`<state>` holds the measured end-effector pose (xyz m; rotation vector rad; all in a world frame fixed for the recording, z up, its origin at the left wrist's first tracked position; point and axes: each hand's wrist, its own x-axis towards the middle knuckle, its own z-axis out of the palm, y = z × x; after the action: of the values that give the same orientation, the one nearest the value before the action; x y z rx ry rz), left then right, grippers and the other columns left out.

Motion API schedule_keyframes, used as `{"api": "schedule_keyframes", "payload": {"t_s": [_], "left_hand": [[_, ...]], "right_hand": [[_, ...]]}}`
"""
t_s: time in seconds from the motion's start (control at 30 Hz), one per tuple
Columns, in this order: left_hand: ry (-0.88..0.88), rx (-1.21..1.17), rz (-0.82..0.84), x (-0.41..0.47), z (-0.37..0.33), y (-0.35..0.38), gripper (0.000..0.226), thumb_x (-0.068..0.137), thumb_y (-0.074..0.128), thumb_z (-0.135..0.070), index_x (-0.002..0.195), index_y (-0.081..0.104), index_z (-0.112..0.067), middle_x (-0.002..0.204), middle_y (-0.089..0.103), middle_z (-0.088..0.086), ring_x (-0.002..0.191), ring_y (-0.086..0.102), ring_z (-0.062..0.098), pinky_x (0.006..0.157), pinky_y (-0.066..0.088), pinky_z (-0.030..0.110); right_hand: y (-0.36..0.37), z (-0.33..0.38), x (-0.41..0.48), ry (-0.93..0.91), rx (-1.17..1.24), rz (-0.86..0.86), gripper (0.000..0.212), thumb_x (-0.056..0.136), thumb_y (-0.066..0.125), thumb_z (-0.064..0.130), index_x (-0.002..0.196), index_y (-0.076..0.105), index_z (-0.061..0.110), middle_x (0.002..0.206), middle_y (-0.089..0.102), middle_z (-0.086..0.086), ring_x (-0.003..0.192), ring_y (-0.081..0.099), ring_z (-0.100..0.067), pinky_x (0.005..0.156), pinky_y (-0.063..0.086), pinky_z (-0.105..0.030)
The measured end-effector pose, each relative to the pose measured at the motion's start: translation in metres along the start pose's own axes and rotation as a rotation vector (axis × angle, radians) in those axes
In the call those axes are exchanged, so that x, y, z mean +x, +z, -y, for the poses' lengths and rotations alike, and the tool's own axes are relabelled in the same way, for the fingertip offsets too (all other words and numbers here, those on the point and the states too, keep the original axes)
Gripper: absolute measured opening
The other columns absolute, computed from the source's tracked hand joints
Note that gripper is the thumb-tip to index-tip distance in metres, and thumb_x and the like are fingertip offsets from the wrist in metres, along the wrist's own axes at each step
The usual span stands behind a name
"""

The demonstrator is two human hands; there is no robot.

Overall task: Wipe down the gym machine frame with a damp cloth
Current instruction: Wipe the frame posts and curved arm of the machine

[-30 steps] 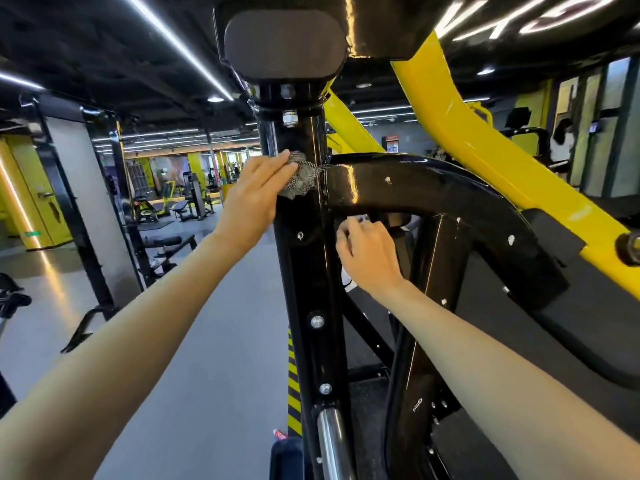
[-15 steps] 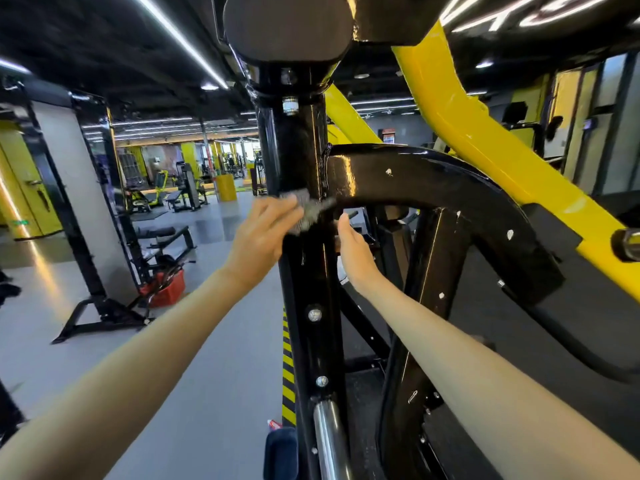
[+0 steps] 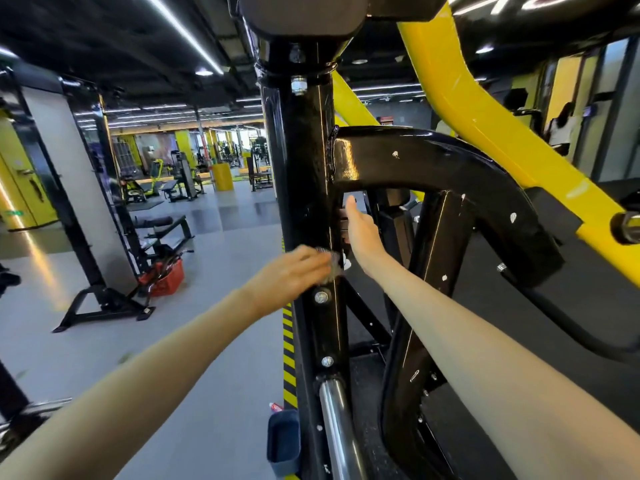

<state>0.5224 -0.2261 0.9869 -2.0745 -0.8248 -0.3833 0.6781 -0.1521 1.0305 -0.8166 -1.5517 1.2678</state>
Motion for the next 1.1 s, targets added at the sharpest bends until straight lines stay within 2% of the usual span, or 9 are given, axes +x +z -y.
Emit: {"api": "schedule_keyframes", "payload": {"t_s": [0.1, 0.2, 0.3, 0.4, 0.5, 0.67, 0.87, 1.0, 1.1], "left_hand": [[0.03, 0.027, 0.085, 0.01, 0.01, -0.011, 0.031, 0.094, 0.043, -0.008, 0.113, 0.067, -0.002, 0.114, 0.065, 0.013, 0.104, 0.052, 0.022, 0.093, 0.049, 0.035], [-0.302, 0.039, -0.168, 0.033, 0.045, -0.033, 0.02, 0.094, 0.053, -0.004, 0.106, 0.068, 0.001, 0.104, 0.066, 0.014, 0.092, 0.053, 0.019, 0.087, 0.049, 0.039], [-0.408, 0.062, -0.324, 0.036, 0.044, -0.03, 0.022, 0.087, 0.057, 0.01, 0.106, 0.067, 0.007, 0.107, 0.066, 0.021, 0.092, 0.05, 0.027, 0.084, 0.043, 0.028], [-0.258, 0.056, -0.223, 0.015, 0.008, -0.011, 0.023, 0.09, 0.052, -0.001, 0.108, 0.064, 0.003, 0.108, 0.066, 0.021, 0.098, 0.053, 0.028, 0.087, 0.05, 0.036], [-0.11, 0.11, -0.028, 0.017, 0.005, -0.019, 0.026, 0.087, 0.054, -0.006, 0.109, 0.065, 0.0, 0.111, 0.066, 0.018, 0.101, 0.058, 0.029, 0.088, 0.053, 0.038], [-0.419, 0.124, -0.241, 0.047, 0.019, -0.027, 0.025, 0.081, 0.064, 0.005, 0.106, 0.065, 0.004, 0.107, 0.066, 0.019, 0.096, 0.051, 0.027, 0.083, 0.047, 0.035], [-0.133, 0.258, -0.001, 0.026, 0.011, -0.031, 0.027, 0.089, 0.049, -0.007, 0.107, 0.065, 0.005, 0.107, 0.066, 0.022, 0.095, 0.062, 0.033, 0.081, 0.054, 0.041], [-0.368, 0.231, -0.199, 0.047, 0.029, -0.04, 0.027, 0.09, 0.043, -0.001, 0.104, 0.066, 0.004, 0.103, 0.067, 0.019, 0.091, 0.055, 0.029, 0.077, 0.051, 0.038], [-0.318, 0.185, -0.221, 0.023, 0.011, -0.015, 0.022, 0.094, 0.045, -0.004, 0.106, 0.063, 0.004, 0.104, 0.065, 0.022, 0.091, 0.055, 0.029, 0.077, 0.053, 0.04]], "right_hand": [[-0.001, -0.002, 0.004, 0.023, -0.006, 0.013, 0.095, 0.067, 0.029, 0.083, 0.125, 0.062, 0.016, 0.126, 0.062, -0.01, 0.119, 0.056, -0.027, 0.106, 0.041, -0.046], [-0.002, 0.002, -0.001, 0.007, -0.021, 0.008, 0.059, 0.096, 0.03, 0.061, 0.113, 0.066, 0.016, 0.113, 0.064, -0.004, 0.112, 0.058, -0.023, 0.102, 0.043, -0.039], [0.002, -0.007, 0.001, 0.008, 0.02, -0.018, 0.068, 0.085, 0.028, 0.071, 0.107, 0.069, 0.021, 0.113, 0.067, -0.006, 0.111, 0.06, -0.024, 0.104, 0.042, -0.046], [0.001, -0.008, 0.003, 0.01, 0.034, -0.027, 0.059, 0.088, 0.028, 0.068, 0.092, 0.069, 0.026, 0.11, 0.067, -0.008, 0.109, 0.061, -0.024, 0.104, 0.043, -0.048], [0.001, 0.001, 0.0, 0.02, 0.046, -0.037, 0.059, 0.097, 0.029, 0.059, 0.114, 0.066, 0.017, 0.115, 0.065, -0.009, 0.112, 0.058, -0.023, 0.105, 0.042, -0.046], [0.003, -0.004, 0.002, 0.038, 0.062, -0.03, 0.06, 0.088, 0.03, 0.067, 0.101, 0.067, 0.021, 0.114, 0.066, -0.009, 0.11, 0.06, -0.024, 0.104, 0.043, -0.047], [-0.004, -0.005, 0.003, 0.037, 0.135, 0.049, 0.067, 0.093, 0.027, 0.066, 0.113, 0.065, 0.015, 0.113, 0.066, -0.006, 0.112, 0.06, -0.02, 0.104, 0.043, -0.042], [0.001, -0.012, 0.004, 0.038, 0.177, 0.034, 0.069, 0.089, 0.031, 0.066, 0.122, 0.064, 0.015, 0.117, 0.067, -0.005, 0.115, 0.059, -0.022, 0.107, 0.04, -0.046], [0.001, -0.013, 0.006, 0.04, 0.19, 0.032, 0.063, 0.091, 0.032, 0.064, 0.111, 0.067, 0.016, 0.114, 0.068, -0.008, 0.113, 0.06, -0.024, 0.106, 0.041, -0.047]]}}
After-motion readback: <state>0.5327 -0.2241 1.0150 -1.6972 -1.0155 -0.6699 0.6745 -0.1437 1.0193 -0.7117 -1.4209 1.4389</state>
